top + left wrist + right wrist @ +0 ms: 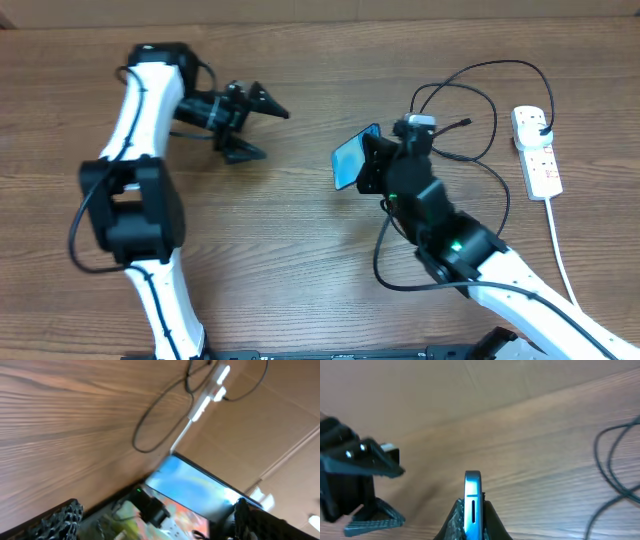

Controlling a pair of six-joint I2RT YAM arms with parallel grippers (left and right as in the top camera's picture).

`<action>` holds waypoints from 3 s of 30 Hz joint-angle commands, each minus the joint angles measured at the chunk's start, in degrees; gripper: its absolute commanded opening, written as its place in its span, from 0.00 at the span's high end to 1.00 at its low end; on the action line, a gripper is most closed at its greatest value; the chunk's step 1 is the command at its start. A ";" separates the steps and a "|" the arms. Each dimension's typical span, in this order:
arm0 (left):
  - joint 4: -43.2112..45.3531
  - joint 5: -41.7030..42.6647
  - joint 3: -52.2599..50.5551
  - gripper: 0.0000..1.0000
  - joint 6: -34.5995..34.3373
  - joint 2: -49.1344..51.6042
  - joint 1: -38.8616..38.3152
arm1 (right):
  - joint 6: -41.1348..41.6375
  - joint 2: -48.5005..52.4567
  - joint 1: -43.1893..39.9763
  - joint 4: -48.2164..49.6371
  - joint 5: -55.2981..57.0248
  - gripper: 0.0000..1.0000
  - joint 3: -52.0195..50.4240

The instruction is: Plug charger to phone and switch on socket

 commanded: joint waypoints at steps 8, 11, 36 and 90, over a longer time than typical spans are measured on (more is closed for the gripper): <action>-6.19 -37.51 2.16 0.01 -2.95 -30.56 0.28 | 28.96 -1.79 -16.65 0.94 -28.81 0.96 2.14; -6.58 -41.99 0.50 0.00 -8.96 -35.80 -3.82 | 35.39 -1.44 -17.99 1.36 -31.87 0.96 2.12; 19.39 -40.70 -16.68 0.00 -57.57 -34.80 -26.91 | 66.62 10.86 -17.86 6.49 -32.15 0.96 2.12; 35.87 -60.30 -16.68 0.84 -66.07 -22.40 -35.69 | 75.63 15.19 -16.28 2.43 -44.41 0.96 2.12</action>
